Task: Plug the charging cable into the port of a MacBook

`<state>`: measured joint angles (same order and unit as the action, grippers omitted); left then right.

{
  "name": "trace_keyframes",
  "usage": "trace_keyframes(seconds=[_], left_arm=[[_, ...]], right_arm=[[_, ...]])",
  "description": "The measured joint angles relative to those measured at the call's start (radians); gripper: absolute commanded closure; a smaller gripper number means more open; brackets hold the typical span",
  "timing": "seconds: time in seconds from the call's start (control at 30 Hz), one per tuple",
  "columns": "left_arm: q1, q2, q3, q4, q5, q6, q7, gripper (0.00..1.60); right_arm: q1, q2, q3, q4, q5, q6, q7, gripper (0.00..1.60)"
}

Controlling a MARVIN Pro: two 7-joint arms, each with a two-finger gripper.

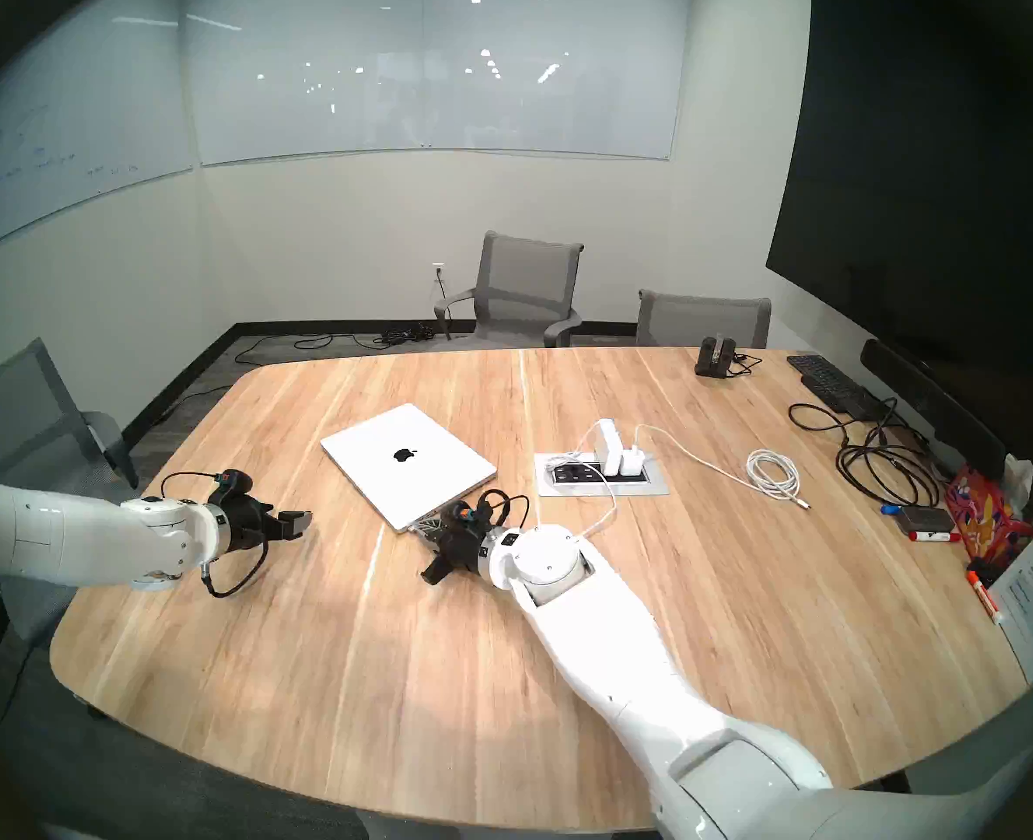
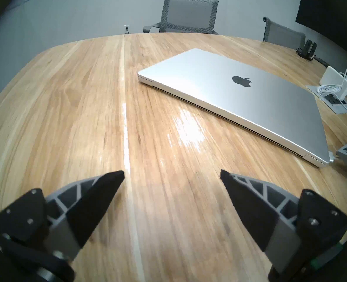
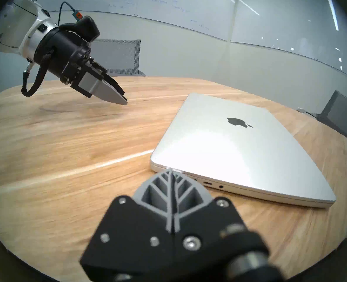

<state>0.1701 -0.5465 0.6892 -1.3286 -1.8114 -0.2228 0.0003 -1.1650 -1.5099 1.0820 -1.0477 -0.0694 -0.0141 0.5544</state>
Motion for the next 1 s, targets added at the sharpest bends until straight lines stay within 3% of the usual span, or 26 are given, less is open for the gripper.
trace_keyframes(seconds=[0.37, 0.4, 1.0], left_arm=[[0.0, 0.0, 0.0, 0.0, 0.0, 0.0, 0.0, 0.0], [0.0, 0.0, 0.0, 0.0, 0.0, 0.0, 0.0, 0.0], [0.0, 0.0, 0.0, 0.0, 0.0, 0.0, 0.0, 0.0]], right_arm=[[0.034, -0.014, -0.002, 0.049, 0.002, -0.009, 0.015, 1.6], [0.04, -0.016, -0.007, 0.061, 0.002, -0.01, 0.021, 1.22], [0.065, -0.035, -0.026, 0.091, 0.0, -0.02, 0.036, 1.22]])
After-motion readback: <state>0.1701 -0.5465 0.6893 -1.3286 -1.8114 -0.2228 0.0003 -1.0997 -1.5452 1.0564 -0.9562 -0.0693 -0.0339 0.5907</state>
